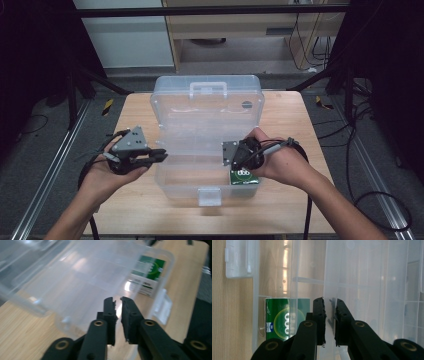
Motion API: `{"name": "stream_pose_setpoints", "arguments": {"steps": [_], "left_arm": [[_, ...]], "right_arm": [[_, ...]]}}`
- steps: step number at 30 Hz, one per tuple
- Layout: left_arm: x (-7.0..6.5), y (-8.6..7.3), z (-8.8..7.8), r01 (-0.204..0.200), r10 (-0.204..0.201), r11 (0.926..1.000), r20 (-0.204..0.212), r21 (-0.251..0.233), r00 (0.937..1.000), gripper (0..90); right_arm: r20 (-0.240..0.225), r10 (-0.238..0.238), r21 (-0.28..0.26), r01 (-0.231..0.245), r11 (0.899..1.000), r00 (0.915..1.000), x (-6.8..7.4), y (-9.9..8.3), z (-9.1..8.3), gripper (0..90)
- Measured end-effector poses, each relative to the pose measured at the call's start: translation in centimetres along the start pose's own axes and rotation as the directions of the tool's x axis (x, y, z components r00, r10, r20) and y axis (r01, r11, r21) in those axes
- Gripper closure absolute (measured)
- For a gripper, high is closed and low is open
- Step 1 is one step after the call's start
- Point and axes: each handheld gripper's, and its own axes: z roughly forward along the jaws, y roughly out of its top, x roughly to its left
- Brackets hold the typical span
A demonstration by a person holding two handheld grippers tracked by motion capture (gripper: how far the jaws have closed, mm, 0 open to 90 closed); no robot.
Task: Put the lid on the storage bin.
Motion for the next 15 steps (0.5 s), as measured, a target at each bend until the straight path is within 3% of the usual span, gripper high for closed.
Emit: {"name": "stream_pose_setpoints", "arguments": {"steps": [4,9,15], "left_arm": [[1.7,0.1,-0.2,0.071,-0.072,0.9972,-0.047,-0.024,0.9963,89.7],[4.2,0.8,0.1,0.083,-0.083,0.9966,-0.101,-0.004,0.9914,89.7],[6.5,1.3,0.8,0.164,-0.165,0.9863,-0.08,-0.013,0.9831,89.7]], "right_arm": [[0.003,0.003,0.0,-0.003,1.0,1.0,0.1,0.0,0.0,80.9],[0.003,-0.001,0.0,0.001,1.0,1.0,0.2,-0.1,0.0,80.8],[0.0,0.002,-0.001,-0.002,1.0,1.0,0.5,0.0,0.0,80.7]]}}
